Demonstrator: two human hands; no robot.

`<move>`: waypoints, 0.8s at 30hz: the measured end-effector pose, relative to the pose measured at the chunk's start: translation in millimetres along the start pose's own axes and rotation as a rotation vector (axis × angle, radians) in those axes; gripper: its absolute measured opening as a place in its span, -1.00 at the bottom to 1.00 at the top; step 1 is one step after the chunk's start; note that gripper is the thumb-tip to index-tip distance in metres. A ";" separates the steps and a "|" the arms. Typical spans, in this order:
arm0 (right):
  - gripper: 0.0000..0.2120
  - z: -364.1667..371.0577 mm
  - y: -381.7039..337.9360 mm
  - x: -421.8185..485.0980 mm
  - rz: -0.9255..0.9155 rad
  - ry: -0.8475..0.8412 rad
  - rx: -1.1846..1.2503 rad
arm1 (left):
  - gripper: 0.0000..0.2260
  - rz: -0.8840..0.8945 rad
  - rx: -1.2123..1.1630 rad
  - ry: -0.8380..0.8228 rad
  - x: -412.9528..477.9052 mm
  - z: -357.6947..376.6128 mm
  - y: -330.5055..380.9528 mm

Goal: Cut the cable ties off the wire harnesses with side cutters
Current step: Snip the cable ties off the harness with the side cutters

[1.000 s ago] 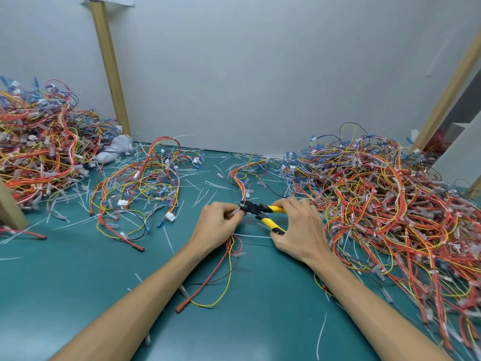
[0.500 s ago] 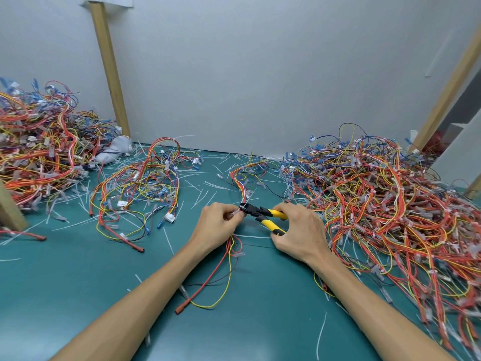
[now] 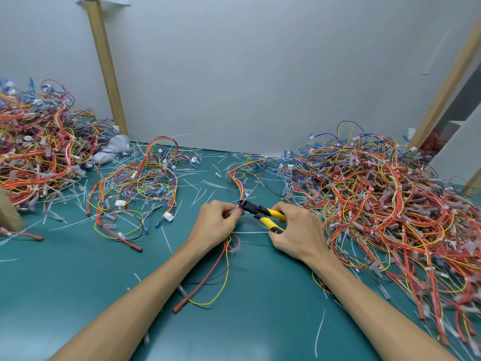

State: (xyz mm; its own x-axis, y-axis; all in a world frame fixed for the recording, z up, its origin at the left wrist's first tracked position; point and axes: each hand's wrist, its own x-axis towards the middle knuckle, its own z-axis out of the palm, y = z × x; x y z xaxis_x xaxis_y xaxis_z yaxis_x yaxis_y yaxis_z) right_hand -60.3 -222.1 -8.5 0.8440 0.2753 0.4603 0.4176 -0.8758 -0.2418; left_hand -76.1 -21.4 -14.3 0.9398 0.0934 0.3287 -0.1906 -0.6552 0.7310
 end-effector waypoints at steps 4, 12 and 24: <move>-0.75 -1.4 -1.9 -1.3 0.018 -0.006 0.003 | -0.71 -0.031 0.044 0.008 0.7 2.6 1.4; -0.74 -0.9 -1.0 -1.3 0.033 0.002 0.023 | -0.74 -0.047 0.088 0.014 0.2 4.9 8.4; -0.70 5.5 -0.7 2.6 0.074 -0.034 -0.036 | -0.71 -0.051 0.049 0.106 3.9 15.0 -0.2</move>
State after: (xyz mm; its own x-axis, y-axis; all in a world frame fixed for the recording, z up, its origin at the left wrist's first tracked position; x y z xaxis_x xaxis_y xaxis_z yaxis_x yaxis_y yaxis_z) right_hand -56.6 -218.5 -11.8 0.8833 0.2226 0.4127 0.3422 -0.9077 -0.2427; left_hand -68.1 -32.1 -22.1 0.9123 0.2041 0.3551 -0.1270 -0.6832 0.7191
